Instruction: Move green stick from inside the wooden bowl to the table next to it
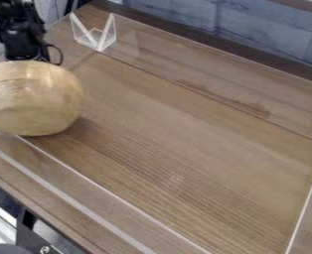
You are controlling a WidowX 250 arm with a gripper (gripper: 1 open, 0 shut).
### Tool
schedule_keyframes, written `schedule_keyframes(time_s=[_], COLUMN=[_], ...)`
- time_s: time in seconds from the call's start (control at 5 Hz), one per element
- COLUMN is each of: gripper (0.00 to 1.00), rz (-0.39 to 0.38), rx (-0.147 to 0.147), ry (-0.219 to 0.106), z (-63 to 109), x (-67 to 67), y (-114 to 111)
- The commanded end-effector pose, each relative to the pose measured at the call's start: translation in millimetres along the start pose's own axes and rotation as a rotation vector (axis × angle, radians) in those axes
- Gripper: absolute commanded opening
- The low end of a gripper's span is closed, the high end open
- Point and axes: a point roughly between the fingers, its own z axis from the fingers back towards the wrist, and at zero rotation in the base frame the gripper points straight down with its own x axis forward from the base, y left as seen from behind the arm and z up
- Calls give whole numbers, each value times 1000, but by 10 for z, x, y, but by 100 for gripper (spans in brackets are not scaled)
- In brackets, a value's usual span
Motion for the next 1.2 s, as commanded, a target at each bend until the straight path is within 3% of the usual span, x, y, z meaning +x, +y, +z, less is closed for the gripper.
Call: schedule_keyframes(time_s=[0.0,0.2,0.4,0.8,1.0], gripper=[0,100,0,0,0], rz=[9,25,40,165,206], rx=[-23,-28,-33,-59,-66], ry=[85,92,99,120,127], z=[-145,-137,-126,-99,-82], x=[-235,-241,-244,-203,-109], y=[-125,-144,-151,-273,-356])
